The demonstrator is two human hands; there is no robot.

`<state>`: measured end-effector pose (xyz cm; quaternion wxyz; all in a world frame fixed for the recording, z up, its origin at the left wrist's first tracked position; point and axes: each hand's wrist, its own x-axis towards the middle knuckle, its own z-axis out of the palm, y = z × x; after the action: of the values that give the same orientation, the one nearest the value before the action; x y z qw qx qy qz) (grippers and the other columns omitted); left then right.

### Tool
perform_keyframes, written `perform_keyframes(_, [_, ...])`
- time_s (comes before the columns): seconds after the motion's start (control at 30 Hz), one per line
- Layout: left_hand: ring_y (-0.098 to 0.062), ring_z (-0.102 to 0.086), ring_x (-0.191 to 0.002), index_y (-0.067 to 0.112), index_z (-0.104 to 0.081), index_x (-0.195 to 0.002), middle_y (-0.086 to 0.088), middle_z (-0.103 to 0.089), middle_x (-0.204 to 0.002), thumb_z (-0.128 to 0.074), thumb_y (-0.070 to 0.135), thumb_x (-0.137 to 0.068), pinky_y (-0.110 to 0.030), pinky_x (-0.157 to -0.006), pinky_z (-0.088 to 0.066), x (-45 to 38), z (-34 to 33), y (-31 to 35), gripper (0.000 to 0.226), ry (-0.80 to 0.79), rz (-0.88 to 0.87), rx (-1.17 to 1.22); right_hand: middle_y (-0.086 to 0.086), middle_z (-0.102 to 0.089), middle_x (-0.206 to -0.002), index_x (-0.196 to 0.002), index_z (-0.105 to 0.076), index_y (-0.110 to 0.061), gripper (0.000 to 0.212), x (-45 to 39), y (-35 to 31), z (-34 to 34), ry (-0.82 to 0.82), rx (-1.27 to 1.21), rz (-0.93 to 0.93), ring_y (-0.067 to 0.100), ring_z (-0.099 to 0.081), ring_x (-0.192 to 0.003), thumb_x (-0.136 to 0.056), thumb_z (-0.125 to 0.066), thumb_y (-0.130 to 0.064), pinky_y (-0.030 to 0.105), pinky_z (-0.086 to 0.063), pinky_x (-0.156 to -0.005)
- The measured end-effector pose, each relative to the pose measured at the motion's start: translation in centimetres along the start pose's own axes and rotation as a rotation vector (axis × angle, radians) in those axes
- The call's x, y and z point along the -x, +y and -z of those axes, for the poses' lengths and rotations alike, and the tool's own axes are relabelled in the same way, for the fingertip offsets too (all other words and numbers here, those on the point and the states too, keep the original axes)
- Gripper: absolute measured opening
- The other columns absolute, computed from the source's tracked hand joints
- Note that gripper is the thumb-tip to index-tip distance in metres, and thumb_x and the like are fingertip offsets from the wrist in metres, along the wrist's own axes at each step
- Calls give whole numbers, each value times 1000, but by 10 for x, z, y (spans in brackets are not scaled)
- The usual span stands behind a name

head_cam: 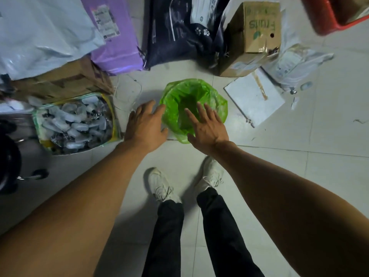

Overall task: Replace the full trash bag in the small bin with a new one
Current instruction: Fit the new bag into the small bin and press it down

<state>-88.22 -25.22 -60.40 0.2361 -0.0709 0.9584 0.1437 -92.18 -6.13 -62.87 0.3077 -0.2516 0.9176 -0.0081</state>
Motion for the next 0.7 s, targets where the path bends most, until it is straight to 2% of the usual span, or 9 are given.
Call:
perform_keyframes(0.13, [-36, -35, -137, 19, -41, -144, -12, -34, -152, -69, 32, -79, -53, -109, -34, -34, -44, -6, 72, -20, -30, -13, 13, 1, -164, -155, -6, -30, 74, -48, 18, -42, -4, -7, 16, 34, 1, -151, -93, -44, -40, 47, -6, -120])
perform_keyframes(0.27, [-39, -36, -133, 17, -44, -141, -13, -34, -151, -72, 30, -75, -53, -106, -37, -65, -78, -13, 73, -20, -79, -45, 15, 6, -163, -156, -4, -28, 72, -85, 36, -73, -46, 44, 70, 34, 5, -151, -95, -41, -42, 45, -3, -121])
perform_keyframes(0.37, [-39, -29, -137, 17, -40, -144, -15, -28, -154, -74, 30, -76, -53, -110, -34, -86, -96, -17, 77, -22, -78, -43, 17, 13, -162, -156, 0, -27, 75, -105, 48, -86, -91, 53, 84, 33, 10, -150, -95, -43, -41, 42, -2, -121])
perform_keyframes(0.47, [-38, -22, -143, 19, -33, -148, -14, -19, -159, -75, 30, -78, -51, -114, -30, -97, -107, -22, 83, -38, -34, -18, 17, 11, -163, -155, 3, -30, 81, -115, 64, -95, -122, 15, 15, 35, 5, -150, -94, -48, -45, 43, -6, -120])
perform_keyframes(0.57, [-38, -25, -142, 18, -27, -151, -12, -14, -161, -76, 28, -79, -49, -113, -31, -102, -112, -24, 88, -75, 3, 24, 17, 0, -163, -155, 4, -30, 85, -118, 73, -100, -123, -2, -64, 37, -4, -149, -92, -48, -53, 46, -12, -119])
perform_keyframes(0.7, [-38, -29, -140, 14, -22, -152, -10, -16, -161, -75, 28, -80, -48, -112, -32, -105, -116, -23, 91, -97, 33, 37, 16, -2, -162, -155, 4, -29, 87, -131, 68, -102, -111, -24, -108, 37, -6, -149, -91, -51, -50, 47, -15, -119])
